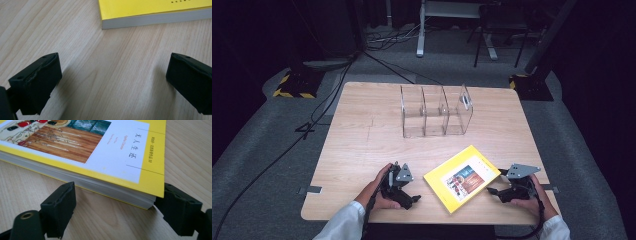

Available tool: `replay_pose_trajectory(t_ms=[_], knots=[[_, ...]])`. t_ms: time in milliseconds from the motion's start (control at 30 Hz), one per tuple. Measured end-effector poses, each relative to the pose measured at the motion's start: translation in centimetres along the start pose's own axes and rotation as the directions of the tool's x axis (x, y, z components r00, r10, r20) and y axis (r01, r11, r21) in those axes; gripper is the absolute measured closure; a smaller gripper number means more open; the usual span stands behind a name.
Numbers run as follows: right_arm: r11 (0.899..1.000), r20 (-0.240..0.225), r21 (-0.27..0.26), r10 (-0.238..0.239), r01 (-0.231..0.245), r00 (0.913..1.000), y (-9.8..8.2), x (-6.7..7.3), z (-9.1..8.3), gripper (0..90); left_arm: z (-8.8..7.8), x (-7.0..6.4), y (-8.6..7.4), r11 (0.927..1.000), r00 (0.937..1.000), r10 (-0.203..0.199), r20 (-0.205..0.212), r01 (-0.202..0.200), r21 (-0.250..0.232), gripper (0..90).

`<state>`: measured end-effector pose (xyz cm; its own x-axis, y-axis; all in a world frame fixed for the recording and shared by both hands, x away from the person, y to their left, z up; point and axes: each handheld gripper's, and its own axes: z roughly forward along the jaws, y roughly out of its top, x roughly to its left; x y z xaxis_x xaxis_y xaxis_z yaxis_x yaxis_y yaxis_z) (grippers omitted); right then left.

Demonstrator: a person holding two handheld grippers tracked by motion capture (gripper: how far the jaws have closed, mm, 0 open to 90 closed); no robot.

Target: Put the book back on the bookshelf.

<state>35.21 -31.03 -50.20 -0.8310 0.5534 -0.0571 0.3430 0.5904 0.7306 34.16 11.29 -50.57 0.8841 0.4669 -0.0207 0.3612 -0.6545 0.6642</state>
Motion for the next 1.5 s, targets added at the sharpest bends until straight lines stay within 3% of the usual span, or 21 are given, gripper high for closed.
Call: replay_pose_trajectory(t_ms=[300,633,800,867,900,1000,1067,1267,1400,1500], knots=[[0.996,-0.002,0.006,-0.09,0.09,0.9959,0.8,1.8,0.1,28.0,-0.2,0.3,-0.2,0.9998,0.9997,-0.019,-0.017,0.019,-0.001,0.6],[0.989,-0.007,-0.036,-0.144,0.144,0.9896,1.3,2.8,0.4,45.7,0.0,1.4,0.2,0.9969,0.9936,-0.078,-0.081,0.079,0.0,0.5],[0.988,-0.008,-0.043,-0.149,0.149,0.9887,1.8,3.3,0.6,46.4,-0.1,2.1,0.0,0.9962,0.9921,-0.087,-0.09,0.087,-0.003,0.5],[0.988,-0.038,-0.068,-0.14,0.137,0.9894,2.1,3.5,0.7,49.9,-0.2,2.4,-0.1,0.9948,0.9895,-0.102,-0.103,0.102,-0.004,0.5],[0.988,-0.05,-0.074,-0.142,0.138,0.9886,2.2,3.6,0.8,49.8,-0.3,2.8,-0.2,0.9924,0.985,-0.123,-0.121,0.123,-0.006,0.5],[0.982,-0.028,-0.034,-0.187,0.186,0.982,3.0,4.5,1.4,46.1,-0.5,3.5,-0.4,0.9907,0.9817,-0.136,-0.134,0.136,-0.007,0.6],[0.982,-0.029,-0.03,-0.189,0.189,0.9815,3.1,4.6,1.4,45.1,-0.6,3.7,-0.5,0.9892,0.9793,-0.147,-0.139,0.146,-0.011,0.6],[0.993,-0.019,0.0,-0.116,0.116,0.993,2.1,2.9,0.4,39.6,-0.9,3.7,-0.9,0.9902,0.981,-0.139,-0.135,0.139,-0.009,0.6],[0.995,-0.009,0.069,-0.069,0.069,0.9976,1.6,2.1,0.0,37.2,-1.2,2.8,-1.3,0.9951,0.9902,-0.098,-0.1,0.098,-0.002,0.6],[0.992,-0.032,0.12,-0.022,0.026,0.9992,1.5,1.5,-0.5,41.1,-1.2,1.6,-1.3,0.9976,0.995,-0.069,-0.073,0.069,-0.001,0.6]])
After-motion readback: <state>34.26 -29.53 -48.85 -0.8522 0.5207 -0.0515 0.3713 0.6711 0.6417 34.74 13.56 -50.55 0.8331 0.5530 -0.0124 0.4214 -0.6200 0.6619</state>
